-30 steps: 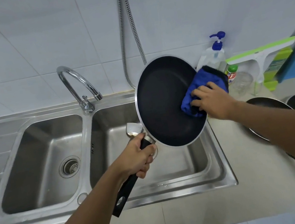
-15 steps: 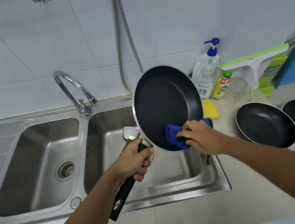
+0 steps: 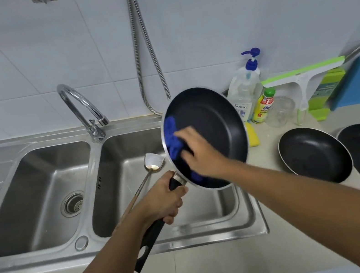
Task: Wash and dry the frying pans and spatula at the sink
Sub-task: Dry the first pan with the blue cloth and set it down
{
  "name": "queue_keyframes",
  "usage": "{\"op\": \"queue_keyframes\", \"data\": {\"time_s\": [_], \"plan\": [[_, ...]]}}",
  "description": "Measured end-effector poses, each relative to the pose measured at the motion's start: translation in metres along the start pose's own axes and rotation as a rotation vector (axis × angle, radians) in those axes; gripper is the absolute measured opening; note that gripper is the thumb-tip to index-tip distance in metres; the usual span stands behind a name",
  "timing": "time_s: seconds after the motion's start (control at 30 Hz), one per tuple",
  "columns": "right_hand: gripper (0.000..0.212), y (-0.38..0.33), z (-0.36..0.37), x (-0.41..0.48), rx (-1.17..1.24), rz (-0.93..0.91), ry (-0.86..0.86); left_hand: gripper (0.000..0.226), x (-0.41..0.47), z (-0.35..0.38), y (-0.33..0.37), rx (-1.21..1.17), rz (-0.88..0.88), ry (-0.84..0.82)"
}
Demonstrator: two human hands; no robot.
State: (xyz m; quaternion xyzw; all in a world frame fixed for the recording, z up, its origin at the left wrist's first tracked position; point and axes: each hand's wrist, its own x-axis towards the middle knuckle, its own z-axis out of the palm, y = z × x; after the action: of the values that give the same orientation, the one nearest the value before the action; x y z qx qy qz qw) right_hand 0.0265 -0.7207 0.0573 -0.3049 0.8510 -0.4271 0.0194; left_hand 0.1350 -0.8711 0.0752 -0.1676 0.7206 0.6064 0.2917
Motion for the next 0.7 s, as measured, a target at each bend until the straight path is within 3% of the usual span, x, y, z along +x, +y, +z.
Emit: {"op": "queue_keyframes", "data": {"time_s": [0.07, 0.17, 0.23, 0.37, 0.53, 0.6, 0.67, 0.7], "plan": [[0.051, 0.017, 0.002, -0.034, -0.036, -0.047, -0.222, 0.017, 0.0, -0.009, -0.005, -0.082, -0.014, 0.035], [0.064, 0.061, -0.02, -0.071, -0.431, -0.037, -0.413, 0.011, -0.003, -0.023, -0.01, -0.136, -0.045, 0.06], [0.065, 0.082, -0.04, -0.088, -0.598, 0.067, -0.373, 0.01, -0.004, -0.029, -0.013, -0.144, -0.077, 0.072], [0.051, 0.083, -0.075, -0.107, -0.651, 0.286, -0.164, 0.007, -0.002, -0.023, -0.025, -0.185, -0.123, 0.098], [0.048, 0.064, -0.08, -0.125, -1.035, 0.41, -0.116, 0.01, 0.003, -0.009, -0.039, -0.287, -0.147, 0.124], [0.065, 0.068, -0.071, -0.133, -0.937, 0.568, -0.219, 0.015, 0.003, -0.005, -0.042, -0.322, -0.15, 0.119], [0.088, 0.078, -0.062, -0.139, -0.624, 0.79, -0.345, 0.019, 0.002, -0.001, -0.042, -0.341, -0.147, 0.098], [0.088, 0.084, -0.058, -0.143, -0.535, 0.817, -0.327, 0.021, 0.002, 0.0, -0.042, -0.347, -0.141, 0.084]]}}
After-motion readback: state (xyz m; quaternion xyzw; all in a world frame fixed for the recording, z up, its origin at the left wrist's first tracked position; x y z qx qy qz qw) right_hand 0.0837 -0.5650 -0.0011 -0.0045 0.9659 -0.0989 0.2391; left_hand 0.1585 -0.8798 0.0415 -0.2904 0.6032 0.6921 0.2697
